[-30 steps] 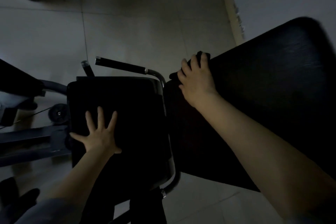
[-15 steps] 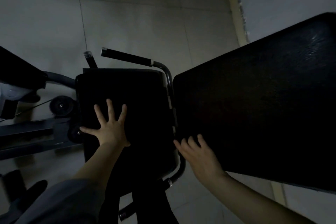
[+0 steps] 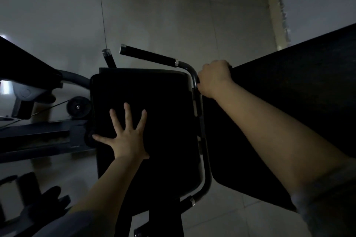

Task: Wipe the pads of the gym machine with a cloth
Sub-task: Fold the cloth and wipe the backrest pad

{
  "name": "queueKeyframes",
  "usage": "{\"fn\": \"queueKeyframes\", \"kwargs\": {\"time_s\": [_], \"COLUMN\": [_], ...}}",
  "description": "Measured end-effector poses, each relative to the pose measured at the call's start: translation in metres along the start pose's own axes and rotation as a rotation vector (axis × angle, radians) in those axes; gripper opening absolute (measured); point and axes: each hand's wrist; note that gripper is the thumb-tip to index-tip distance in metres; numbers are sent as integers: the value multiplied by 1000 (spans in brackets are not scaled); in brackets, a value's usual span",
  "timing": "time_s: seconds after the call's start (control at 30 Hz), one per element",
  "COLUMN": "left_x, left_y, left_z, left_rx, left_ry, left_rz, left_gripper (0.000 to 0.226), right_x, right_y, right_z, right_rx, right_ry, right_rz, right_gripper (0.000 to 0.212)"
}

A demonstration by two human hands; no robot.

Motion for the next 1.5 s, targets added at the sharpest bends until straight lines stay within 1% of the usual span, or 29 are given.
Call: {"fn": "queueKeyframes", "kwargs": {"time_s": [0.1, 0.17, 0.3, 0.37, 0.4, 0.43, 0.5, 0.6, 0.63, 0.7, 0.83, 0.9, 0.97, 1.0, 1.07, 1.1, 1.13, 1.2, 1.3, 1.33, 1.4, 1.47, 1.5], "left_x": [0, 0, 3, 3, 3, 3, 1, 1, 1, 1, 1, 1, 3, 4, 5, 5, 5, 3, 2, 5, 12, 28, 40], "left_y": [1, 1, 1, 0, 0, 0, -1, -2, -2, -2, 0, 1, -1, 0, 0, 0, 0, 1, 4, 6, 16, 25, 29], "left_z": [0, 0, 3, 2, 2, 3, 2, -1, -1, -2, -1, 0, 1, 1, 3, 3, 3, 1, -5, -7, -17, -34, -46], "left_rx": [5, 2, -20, -32, -31, -31, -26, -25, -29, -26, -1, -7, -9, -15, -25, -22, -12, 9, 30, 45, 117, 218, 257], "left_ry": [6, 11, -3, -2, -8, -11, -13, -21, -24, -35, -30, -26, -30, -35, -49, -53, -53, -42, -40, -47, -109, -194, -211], "left_rz": [2, 7, 22, 16, 18, 21, 18, 17, 20, 21, -2, -5, -10, -8, -2, 0, 2, -8, -25, -31, -27, 0, 26], "left_gripper": [135, 135, 137, 137, 137, 137, 136, 138, 138, 138, 138, 138, 139, 139, 140, 140, 139, 138, 136, 133, 121, 109, 107], "right_x": [-3, -3, 25, 44, 49, 52, 57, 63, 68, 83, 109, 99, 88, 83, 72, 66, 60, 56, 85, 101, 134, 160, 170], "right_y": [10, 22, 64, 78, 80, 82, 83, 79, 80, 90, 105, 99, 89, 84, 68, 60, 52, 39, 43, 52, 76, 89, 89], "right_z": [8, 3, -29, -58, -73, -79, -81, -88, -97, -125, -163, -155, -144, -136, -117, -110, -106, -109, -146, -164, -203, -239, -250], "right_rx": [-40, -110, -366, -510, -558, -590, -608, -594, -621, -686, -752, -786, -765, -730, -618, -558, -491, -370, -242, -246, -313, -360, -382], "right_ry": [35, 59, -39, -44, -57, -74, -71, -72, -89, -86, -5, 67, 116, 83, -63, -133, -183, -236, -266, -268, -277, -239, -222], "right_rz": [-158, -285, -646, -870, -993, -1066, -1046, -802, -739, -696, -697, -616, -494, -428, -297, -252, -219, -171, -131, -124, -157, -262, -305], "right_gripper": [48, 48, 52, 49, 47, 46, 47, 56, 59, 61, 60, 60, 56, 51, 38, 36, 36, 44, 60, 62, 63, 62, 62]}}
Point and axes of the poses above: each hand's wrist, its own z-axis towards the middle knuckle, its own x-axis out of the palm, y = z × x, and after that the axes turned 4 degrees about x, right-handed
